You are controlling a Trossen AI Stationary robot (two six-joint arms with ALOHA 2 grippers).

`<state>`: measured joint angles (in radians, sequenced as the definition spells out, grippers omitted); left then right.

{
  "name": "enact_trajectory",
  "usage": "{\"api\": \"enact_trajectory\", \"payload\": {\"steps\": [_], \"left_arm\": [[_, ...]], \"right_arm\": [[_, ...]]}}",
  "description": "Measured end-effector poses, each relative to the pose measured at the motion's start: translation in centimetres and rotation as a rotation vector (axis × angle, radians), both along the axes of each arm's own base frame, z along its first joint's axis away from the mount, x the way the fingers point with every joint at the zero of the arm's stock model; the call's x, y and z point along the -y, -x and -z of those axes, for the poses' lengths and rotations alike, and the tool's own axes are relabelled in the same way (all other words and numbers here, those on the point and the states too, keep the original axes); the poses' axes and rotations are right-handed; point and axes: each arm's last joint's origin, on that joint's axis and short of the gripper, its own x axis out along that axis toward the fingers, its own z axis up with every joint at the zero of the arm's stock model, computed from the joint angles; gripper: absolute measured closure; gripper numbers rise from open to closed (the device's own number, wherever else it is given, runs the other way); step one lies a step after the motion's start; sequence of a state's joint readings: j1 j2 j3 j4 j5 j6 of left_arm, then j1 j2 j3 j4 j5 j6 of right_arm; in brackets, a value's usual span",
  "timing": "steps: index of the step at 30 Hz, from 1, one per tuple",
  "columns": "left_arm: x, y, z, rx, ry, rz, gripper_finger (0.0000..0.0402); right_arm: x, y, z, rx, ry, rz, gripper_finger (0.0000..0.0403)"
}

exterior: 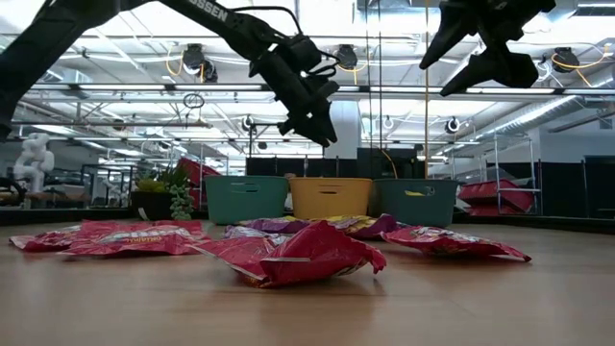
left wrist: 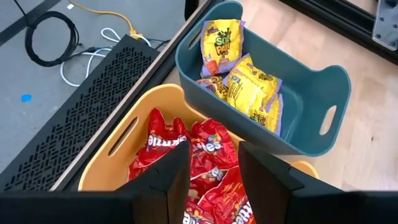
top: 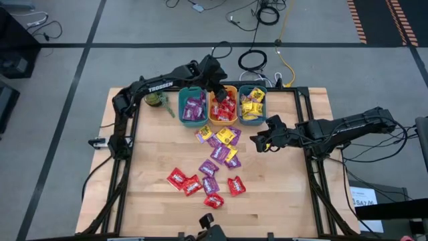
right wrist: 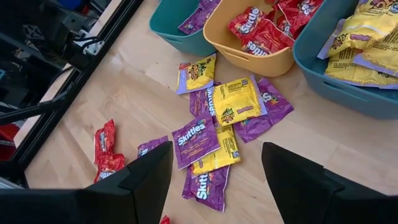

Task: Sort candy
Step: Put the red candy into the yellow bin

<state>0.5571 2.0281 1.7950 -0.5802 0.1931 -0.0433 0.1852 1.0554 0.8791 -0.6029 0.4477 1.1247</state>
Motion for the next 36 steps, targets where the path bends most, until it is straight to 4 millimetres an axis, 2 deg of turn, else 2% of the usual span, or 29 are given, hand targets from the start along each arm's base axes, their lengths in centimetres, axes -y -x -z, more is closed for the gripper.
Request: {"api": "enact_trajectory", "payload": {"steps": [13,22,29,32,36], "left_arm": [[0.0,0.1,0.1,-0.017,-0.015,0.008,0.0254],[0.0,0.2,0.1,-0.042,-0.038,-0.018,0.0179],[0.1,0.3,0.3,-0.041,0.039,-0.079,0.0173],[0.7,0.4,0.4,-0.063,0.089,-0.085,0.0173],[2.7,0.5,-0.2,-0.118,0.119,-0.042,0.0173]], "right_arm": [[0.0,0.0,0.0,0.007,-0.015,0.012,0.0165],[0.0,0.0,0.0,0.005,-0.013,0.008,0.0165],[0.0,0.0,0.0,-0.005,0.006,-0.011,0.0165],[0.0,0.0,0.0,-0.011,0.020,-0.025,0.0165],[0.0,0.0,0.0,-0.019,0.035,-0.042,0.0165]]}}
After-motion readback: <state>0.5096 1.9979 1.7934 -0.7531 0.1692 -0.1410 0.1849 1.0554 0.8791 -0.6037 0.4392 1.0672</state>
